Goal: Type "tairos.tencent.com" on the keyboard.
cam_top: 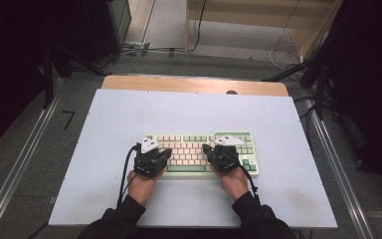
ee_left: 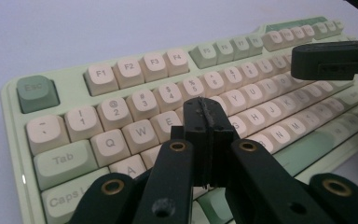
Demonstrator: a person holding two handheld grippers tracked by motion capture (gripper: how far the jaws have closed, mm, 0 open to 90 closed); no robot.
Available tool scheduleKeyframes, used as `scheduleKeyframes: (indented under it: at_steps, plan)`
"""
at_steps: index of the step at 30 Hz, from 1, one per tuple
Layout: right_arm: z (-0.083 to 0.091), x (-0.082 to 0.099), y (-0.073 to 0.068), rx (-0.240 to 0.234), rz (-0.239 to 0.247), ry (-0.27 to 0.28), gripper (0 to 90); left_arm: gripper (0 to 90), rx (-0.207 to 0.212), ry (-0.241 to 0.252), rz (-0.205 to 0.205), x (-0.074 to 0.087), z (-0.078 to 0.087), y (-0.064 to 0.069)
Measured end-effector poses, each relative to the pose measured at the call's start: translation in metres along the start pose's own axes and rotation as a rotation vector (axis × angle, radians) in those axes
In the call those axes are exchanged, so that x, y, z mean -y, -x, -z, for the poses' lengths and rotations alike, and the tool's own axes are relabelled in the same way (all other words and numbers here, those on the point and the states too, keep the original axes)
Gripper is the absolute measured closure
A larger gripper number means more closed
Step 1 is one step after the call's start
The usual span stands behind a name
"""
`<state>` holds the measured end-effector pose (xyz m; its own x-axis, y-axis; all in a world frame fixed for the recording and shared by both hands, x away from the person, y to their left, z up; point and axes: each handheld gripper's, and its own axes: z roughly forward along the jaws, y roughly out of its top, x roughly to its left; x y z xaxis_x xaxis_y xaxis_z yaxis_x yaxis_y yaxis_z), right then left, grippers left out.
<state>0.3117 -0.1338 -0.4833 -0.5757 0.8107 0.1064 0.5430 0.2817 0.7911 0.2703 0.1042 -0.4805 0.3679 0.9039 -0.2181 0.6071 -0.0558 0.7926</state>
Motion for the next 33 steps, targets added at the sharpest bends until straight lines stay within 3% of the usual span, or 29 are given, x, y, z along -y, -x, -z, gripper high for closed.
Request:
scheduleKeyframes:
  at_steps: [15, 23, 33]
  plan:
    - [-0.006, 0.0, 0.003, 0.014, -0.001, -0.02, 87.2, 90.0, -0.006, 0.0, 0.008, -0.002, -0.003, -0.005]
    - [-0.011, 0.002, 0.003, -0.001, -0.004, -0.063, 87.2, 90.0, -0.005, 0.0, 0.008, -0.002, -0.004, -0.005]
    - [0.002, 0.0, -0.005, -0.019, 0.019, -0.027, 87.3, 90.0, -0.011, 0.001, 0.009, -0.002, -0.003, -0.007]
